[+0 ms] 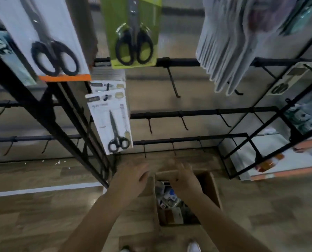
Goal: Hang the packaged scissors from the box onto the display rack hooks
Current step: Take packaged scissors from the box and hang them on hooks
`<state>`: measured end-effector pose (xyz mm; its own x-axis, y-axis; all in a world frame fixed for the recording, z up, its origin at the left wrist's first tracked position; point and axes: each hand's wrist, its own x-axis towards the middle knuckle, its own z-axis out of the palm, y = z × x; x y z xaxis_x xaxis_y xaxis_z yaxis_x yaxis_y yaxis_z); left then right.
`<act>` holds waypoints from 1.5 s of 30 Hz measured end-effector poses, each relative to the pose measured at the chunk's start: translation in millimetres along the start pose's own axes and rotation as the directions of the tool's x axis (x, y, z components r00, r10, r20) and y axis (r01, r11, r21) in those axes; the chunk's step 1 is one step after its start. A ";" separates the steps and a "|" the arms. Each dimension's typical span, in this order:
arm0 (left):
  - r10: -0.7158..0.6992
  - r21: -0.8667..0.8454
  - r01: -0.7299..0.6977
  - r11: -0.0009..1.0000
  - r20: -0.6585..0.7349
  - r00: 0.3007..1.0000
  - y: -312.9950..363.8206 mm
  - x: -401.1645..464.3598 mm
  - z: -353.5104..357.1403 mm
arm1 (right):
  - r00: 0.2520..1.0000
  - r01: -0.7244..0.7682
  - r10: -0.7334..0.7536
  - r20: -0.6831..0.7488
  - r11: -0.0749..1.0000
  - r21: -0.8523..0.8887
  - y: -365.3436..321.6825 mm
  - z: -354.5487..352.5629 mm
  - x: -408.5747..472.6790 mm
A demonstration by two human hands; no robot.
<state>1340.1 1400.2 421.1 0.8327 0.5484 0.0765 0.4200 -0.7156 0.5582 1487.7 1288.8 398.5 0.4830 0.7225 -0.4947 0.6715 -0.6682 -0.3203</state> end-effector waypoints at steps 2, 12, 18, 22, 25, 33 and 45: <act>0.015 -0.001 -0.015 1.000 0.004 1.000 24.1 7.7 23.6 | 0.996 -0.044 0.052 -0.066 0.992 0.114 33.4 -3.9 -0.6; -0.345 -0.050 0.368 0.929 0.248 0.905 104.0 39.7 181.9 | 0.986 -0.146 0.166 -0.030 0.928 0.342 246.8 -2.0 -7.2; -0.613 -0.194 0.657 0.728 0.243 0.751 90.9 47.3 258.2 | 0.964 -0.182 0.259 -0.058 0.804 0.567 316.3 54.5 0.6; -0.737 -0.209 0.792 0.574 0.289 0.611 43.8 42.1 330.1 | 0.957 -0.252 0.289 0.031 0.770 0.586 340.3 117.4 35.1; -0.816 -0.313 0.868 0.385 0.324 0.479 -5.9 41.8 386.5 | 0.956 -0.284 0.274 0.110 0.756 0.590 354.2 172.6 70.7; -0.865 -0.262 0.922 0.284 0.344 0.365 -152.8 44.3 560.1 | 0.905 -0.420 0.329 0.268 0.607 0.675 389.3 335.4 216.4; -0.637 -0.120 0.638 0.761 0.049 0.769 -244.1 48.6 676.9 | 0.844 -0.530 0.090 0.528 0.289 0.797 347.2 453.1 390.5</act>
<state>1522.2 1308.7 -270.7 0.3908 0.8565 -0.3372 0.8072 -0.1427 0.5728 1654.7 1258.5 -271.9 0.1714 0.4558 -0.8734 -0.5097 -0.7176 -0.4746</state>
